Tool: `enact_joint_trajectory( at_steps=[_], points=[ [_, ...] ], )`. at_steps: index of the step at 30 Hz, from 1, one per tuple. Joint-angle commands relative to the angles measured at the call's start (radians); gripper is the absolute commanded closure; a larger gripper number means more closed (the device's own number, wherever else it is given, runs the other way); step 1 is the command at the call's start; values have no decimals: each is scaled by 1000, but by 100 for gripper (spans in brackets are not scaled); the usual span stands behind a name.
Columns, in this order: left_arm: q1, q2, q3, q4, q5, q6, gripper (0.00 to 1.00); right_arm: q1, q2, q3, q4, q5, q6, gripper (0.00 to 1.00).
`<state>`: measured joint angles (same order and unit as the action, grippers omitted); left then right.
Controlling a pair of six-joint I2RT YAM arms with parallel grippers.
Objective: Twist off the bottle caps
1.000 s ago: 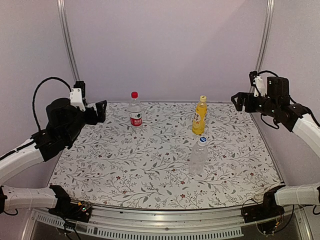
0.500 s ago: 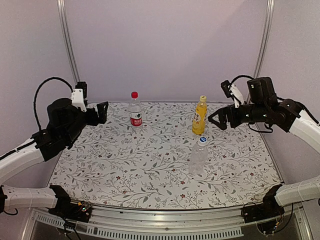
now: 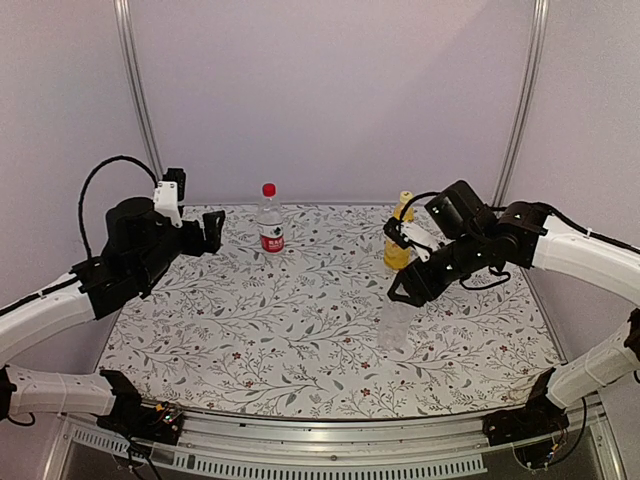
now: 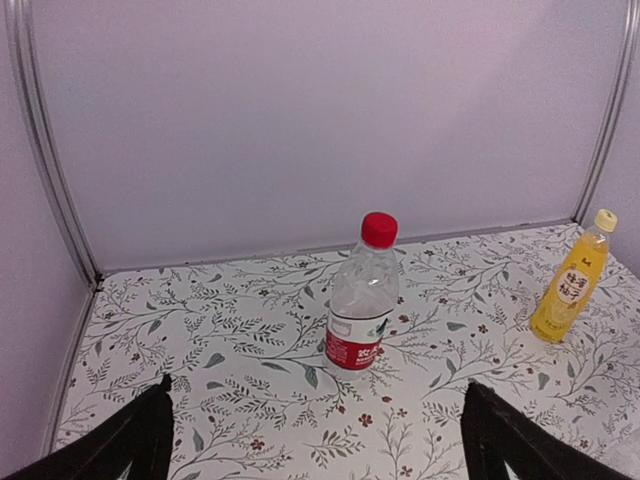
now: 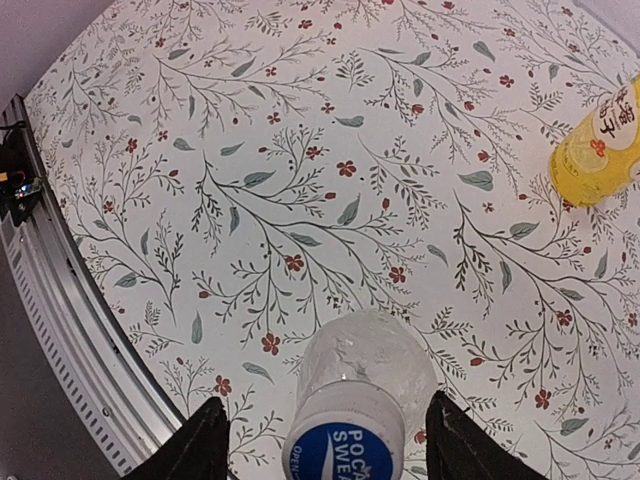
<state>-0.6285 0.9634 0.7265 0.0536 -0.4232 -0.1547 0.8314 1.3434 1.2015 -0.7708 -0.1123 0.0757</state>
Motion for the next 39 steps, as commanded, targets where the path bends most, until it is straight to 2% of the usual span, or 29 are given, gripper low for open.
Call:
enact_joint_trajectory(
  at_steps=[1, 5, 10, 19, 22, 27, 34, 39],
  points=[
    [-14, 9, 12, -3, 20, -5, 0, 5, 25, 44, -33, 12, 4, 40],
    [-15, 12, 10, -3, 19, 1, 0, 6, 35, 52, -34, 0, 6, 49],
    [-14, 14, 7, -3, 21, 0, 0, 6, 31, 58, -45, 4, 12, 55],
    [-20, 15, 8, -6, 38, -4, 0, 6, 35, 75, -68, 41, 12, 72],
    [-34, 17, 12, -7, 64, 1, 0, 6, 41, 94, -76, 42, 5, 81],
    [-90, 30, 16, 6, 184, 45, 0, 6, 49, 144, -14, -2, -24, 100],
    [-194, 81, 9, 45, 438, 139, 0, 6, 98, 264, 110, -99, -64, 100],
    [-229, 94, -31, 131, 579, 187, 0, 6, 160, 360, 159, -143, -65, 100]
  ],
)
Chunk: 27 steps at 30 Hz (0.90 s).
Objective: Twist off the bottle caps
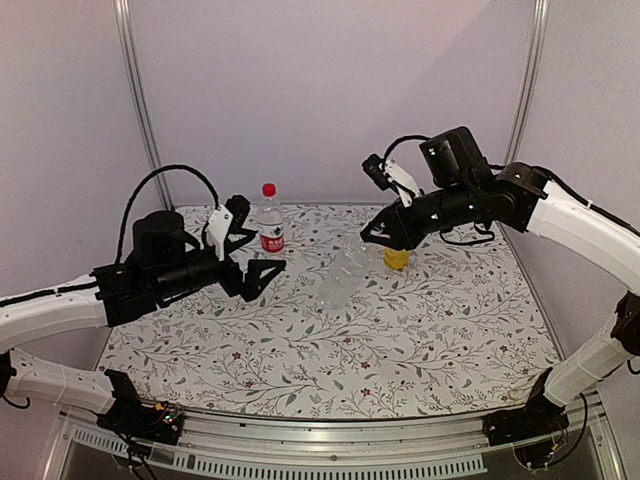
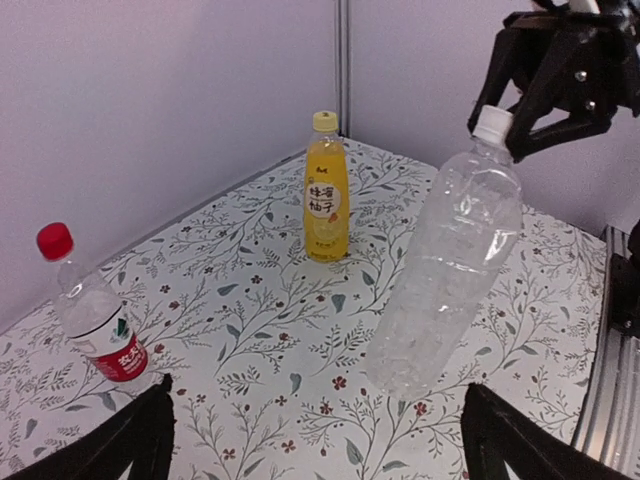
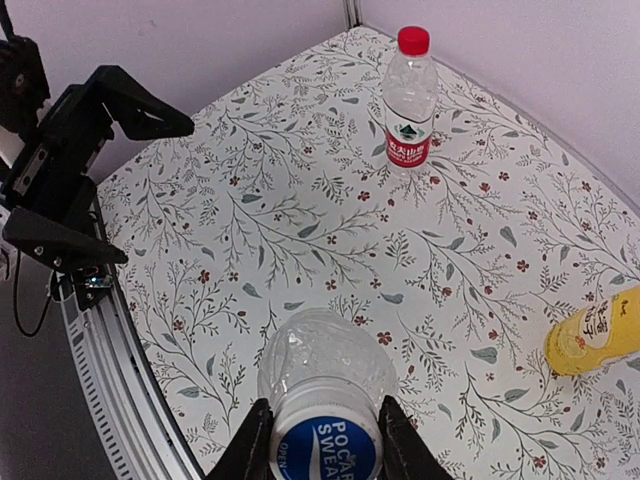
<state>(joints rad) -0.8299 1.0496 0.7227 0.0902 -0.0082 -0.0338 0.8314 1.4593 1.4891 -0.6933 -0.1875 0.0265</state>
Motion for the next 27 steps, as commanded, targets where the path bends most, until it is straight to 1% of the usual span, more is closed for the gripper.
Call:
enact_joint_trajectory(
  at_steps=[1, 5, 9, 15, 19, 27],
  points=[
    [-37, 12, -33, 116, 174, 81, 0, 6, 54, 83, 95, -86, -15, 100],
    [-74, 58, -19, 153, 187, 160, 0, 6, 87, 130, 113, -156, -7, 100],
    [-101, 132, 26, 141, 168, 237, 0, 6, 109, 149, 131, -202, 8, 100],
    [-107, 211, 63, 181, 141, 272, 1, 6, 114, 150, 153, -259, 20, 100],
    [-107, 247, 82, 211, 126, 286, 7, 6, 120, 147, 159, -283, 22, 100],
    [-107, 298, 109, 192, 129, 305, 27, 5, 127, 145, 164, -286, 22, 100]
  ],
)
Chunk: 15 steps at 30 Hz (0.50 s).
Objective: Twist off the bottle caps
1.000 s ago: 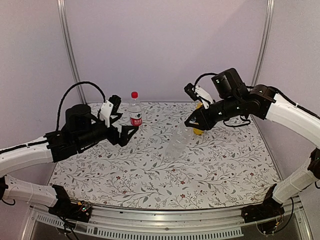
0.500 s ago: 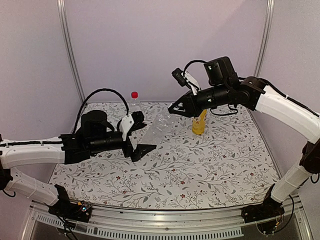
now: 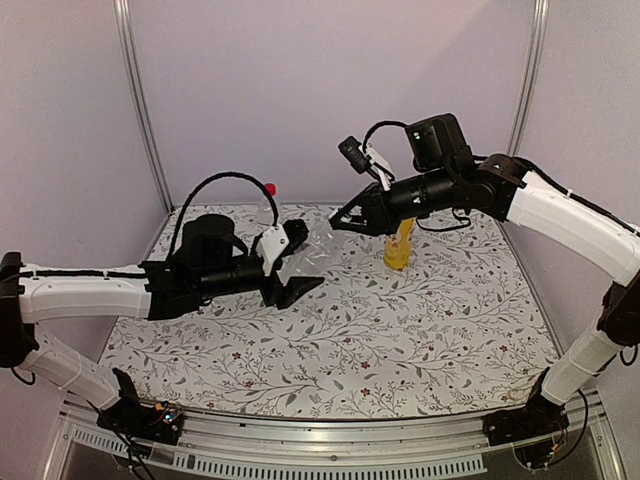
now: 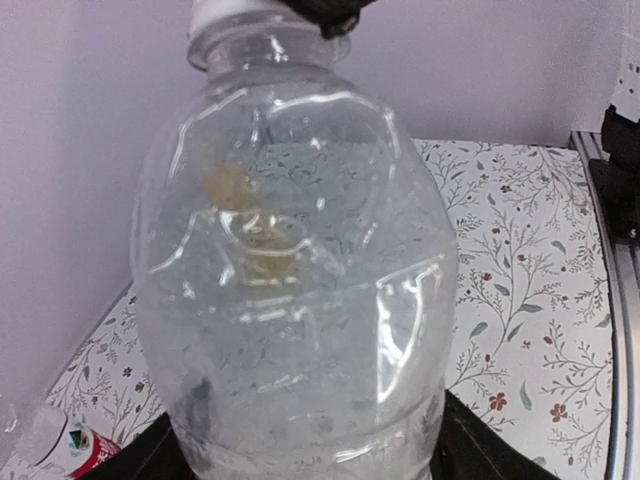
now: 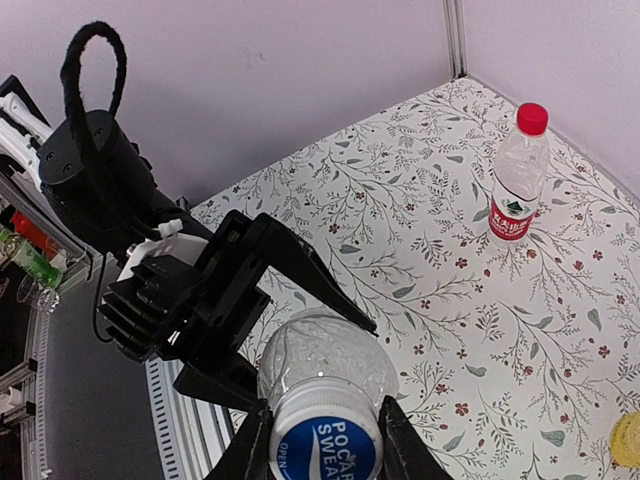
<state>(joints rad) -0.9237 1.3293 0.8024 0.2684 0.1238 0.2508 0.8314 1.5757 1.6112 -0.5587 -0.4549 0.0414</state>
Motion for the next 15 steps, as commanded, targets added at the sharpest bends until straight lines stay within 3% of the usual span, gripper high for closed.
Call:
enact_joint_trajectory(
  at_steps=[1, 10, 15],
  points=[
    [-14, 20, 30, 12, -4, 21, 28, 5, 10, 23, 29, -14, 6, 100],
    [-13, 7, 1, 44, -15, 4, 49, 3, 15, 20, 34, 1, 0, 97],
    [-12, 0, -3, 63, -19, -53, 53, 3, 21, 10, 52, 7, 22, 52]
  ],
)
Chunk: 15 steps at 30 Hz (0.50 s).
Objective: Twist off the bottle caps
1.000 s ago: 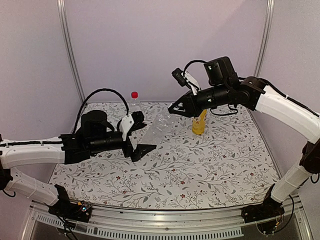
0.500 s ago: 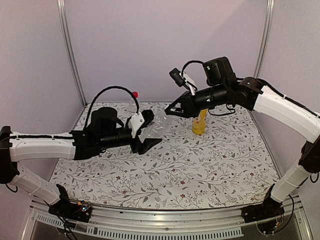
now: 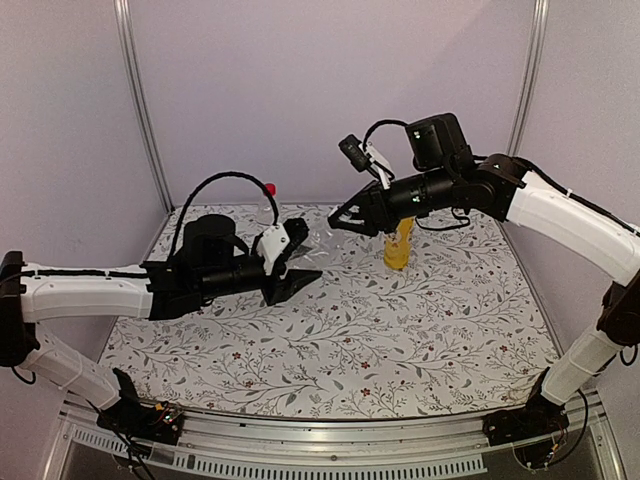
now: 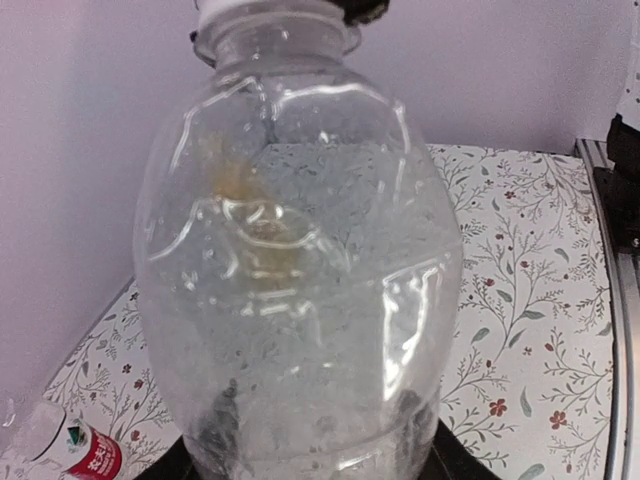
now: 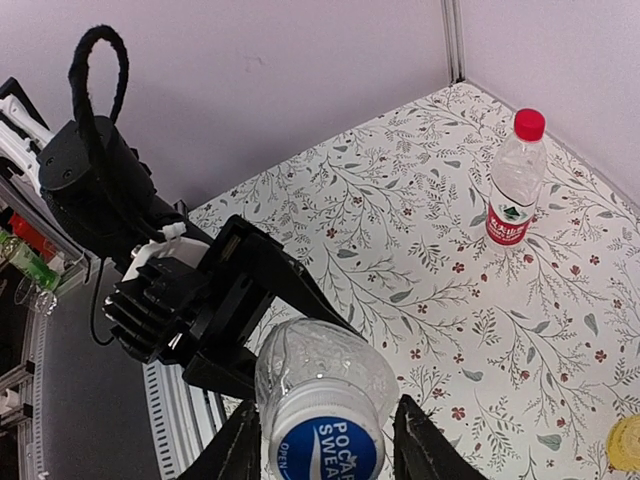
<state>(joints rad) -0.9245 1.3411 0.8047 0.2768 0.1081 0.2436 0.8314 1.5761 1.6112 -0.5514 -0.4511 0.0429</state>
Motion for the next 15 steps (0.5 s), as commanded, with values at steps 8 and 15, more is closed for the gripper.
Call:
enact_joint_trajectory(
  at_steps=[8, 15],
  points=[
    [-12, 2, -64, 220, 9, -230, 57, 3, -33, -104, 323, 58, 137, 17],
    [-13, 26, -81, 294, 42, -335, 58, 3, -54, -153, 463, 105, 200, 24]
  ],
)
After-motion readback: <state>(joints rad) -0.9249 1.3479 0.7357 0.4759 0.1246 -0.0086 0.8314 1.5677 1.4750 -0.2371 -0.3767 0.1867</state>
